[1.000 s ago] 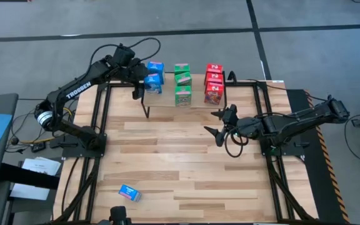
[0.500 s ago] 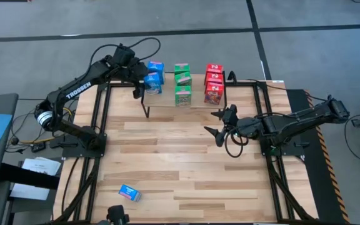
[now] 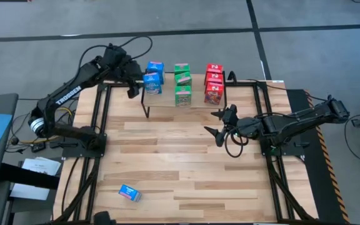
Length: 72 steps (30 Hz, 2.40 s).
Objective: Stack cereal on shelf
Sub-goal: Put the right blue cereal box on the shelf aligned with the blue cereal box, then put the blue cereal box on the shelf aligned with the blue cereal boxes
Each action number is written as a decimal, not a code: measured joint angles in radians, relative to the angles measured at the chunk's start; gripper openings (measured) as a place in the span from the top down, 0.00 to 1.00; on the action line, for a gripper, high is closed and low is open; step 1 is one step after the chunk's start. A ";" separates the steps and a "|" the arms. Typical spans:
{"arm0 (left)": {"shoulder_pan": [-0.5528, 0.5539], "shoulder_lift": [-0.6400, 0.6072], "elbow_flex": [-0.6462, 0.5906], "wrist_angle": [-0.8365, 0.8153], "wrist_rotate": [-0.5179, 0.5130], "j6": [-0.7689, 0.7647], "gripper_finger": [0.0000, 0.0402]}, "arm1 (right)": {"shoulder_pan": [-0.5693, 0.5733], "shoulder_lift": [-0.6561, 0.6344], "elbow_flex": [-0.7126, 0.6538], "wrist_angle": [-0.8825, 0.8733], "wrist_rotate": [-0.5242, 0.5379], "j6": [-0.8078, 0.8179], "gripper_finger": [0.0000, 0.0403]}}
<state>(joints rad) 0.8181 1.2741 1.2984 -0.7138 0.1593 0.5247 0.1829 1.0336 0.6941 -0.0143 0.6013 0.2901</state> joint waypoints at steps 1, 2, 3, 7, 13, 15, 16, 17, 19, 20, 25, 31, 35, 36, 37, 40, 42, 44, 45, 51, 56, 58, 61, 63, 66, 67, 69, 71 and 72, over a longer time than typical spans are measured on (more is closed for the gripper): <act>0.000 -0.011 0.000 -0.019 -0.013 -0.011 0.30 | 0.000 0.000 0.000 0.000 0.000 0.000 0.06; 0.000 -0.020 0.000 -0.039 -0.023 -0.020 0.30 | 0.000 0.000 0.000 0.000 0.000 0.000 0.06; 0.000 -0.029 0.000 -0.059 -0.030 -0.032 0.30 | 0.000 0.000 0.000 0.000 0.000 0.000 0.06; 0.000 -0.048 0.000 -0.100 0.016 -0.085 0.30 | 0.000 0.000 0.000 0.000 0.000 0.000 0.06; -0.007 -0.046 -0.030 -0.084 0.094 -0.083 0.30 | 0.000 0.000 0.000 0.000 0.000 0.000 0.06; -0.008 -0.046 -0.042 -0.077 0.068 -0.090 0.30 | 0.000 0.000 0.000 0.000 0.000 -0.001 0.06; -0.008 -0.046 -0.044 -0.077 0.064 -0.092 0.30 | 0.000 0.000 0.000 0.000 0.000 -0.001 0.06; -0.008 -0.046 -0.045 -0.078 0.064 -0.093 0.30 | 0.000 0.000 0.000 0.000 0.000 -0.001 0.06; -0.008 -0.046 -0.045 -0.072 0.071 -0.093 0.30 | 0.000 0.000 0.000 0.000 0.000 -0.001 0.06; -0.010 -0.046 -0.045 -0.066 0.072 -0.093 0.30 | 0.000 0.000 0.000 0.000 0.000 -0.001 0.06; -0.011 -0.046 -0.045 -0.013 0.066 -0.101 0.30 | 0.000 0.000 0.000 0.000 0.000 -0.001 0.06; -0.011 -0.042 -0.045 0.019 0.069 -0.101 0.30 | 0.000 0.000 0.000 0.000 0.000 -0.001 0.06; -0.013 -0.008 -0.045 0.026 0.066 -0.105 0.30 | 0.000 0.000 0.000 0.000 0.000 -0.001 0.06; -0.013 0.006 -0.045 0.027 0.065 -0.105 0.30 | 0.000 0.000 0.000 0.000 0.000 -0.001 0.06; -0.013 0.020 -0.045 0.027 0.064 -0.104 0.30 | 0.000 0.000 0.000 0.000 0.000 -0.001 0.06; -0.013 0.048 -0.046 0.023 0.020 -0.096 0.30 | 0.000 0.000 0.000 0.000 0.000 -0.001 0.06; -0.013 0.051 -0.046 0.027 -0.010 -0.097 0.30 | 0.000 0.000 0.000 0.000 0.000 -0.001 0.06; -0.013 0.049 -0.046 0.034 -0.014 -0.098 0.30 | 0.000 0.000 0.000 0.000 0.000 -0.001 0.06; -0.013 0.047 -0.046 0.033 -0.009 -0.100 0.30 | 0.000 0.000 0.000 0.000 0.000 -0.001 0.06; -0.034 0.006 -0.046 0.029 -0.047 -0.103 0.30 | 0.000 0.000 0.000 0.000 0.000 -0.001 0.06; -0.065 -0.056 -0.046 0.014 -0.068 -0.140 0.30 | 0.000 0.000 0.000 0.000 0.000 -0.001 0.06; -0.087 -0.081 -0.046 -0.004 -0.066 -0.156 0.30 | 0.000 0.000 0.000 0.000 0.000 -0.001 0.06; -0.125 -0.118 -0.046 -0.070 -0.066 -0.163 0.30 | 0.000 0.000 0.000 0.000 0.000 -0.001 0.06; -0.155 -0.134 -0.046 -0.115 -0.066 -0.171 0.30 | 0.000 0.000 0.000 0.000 0.000 -0.001 0.06; -0.206 -0.153 -0.046 -0.165 -0.066 -0.220 0.30 | 0.000 0.000 0.000 0.000 0.000 -0.001 0.06; -0.225 -0.159 -0.046 -0.177 -0.066 -0.237 0.30 | 0.000 0.000 0.000 0.000 0.000 -0.001 0.06; -0.265 -0.170 -0.046 -0.199 -0.066 -0.270 0.30 | 0.000 0.000 0.000 0.000 0.000 -0.001 0.06; -0.307 -0.179 -0.046 -0.215 -0.066 -0.304 0.30 | 0.000 0.000 0.000 0.000 0.000 -0.001 0.06; -0.328 -0.183 -0.046 -0.225 -0.066 -0.321 0.30 | 0.000 0.000 0.000 0.000 0.000 -0.001 0.06</act>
<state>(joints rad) 0.4897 1.0911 1.2526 -0.9388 0.0937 0.2042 0.1829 1.0337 0.6941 -0.0143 0.6010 0.2893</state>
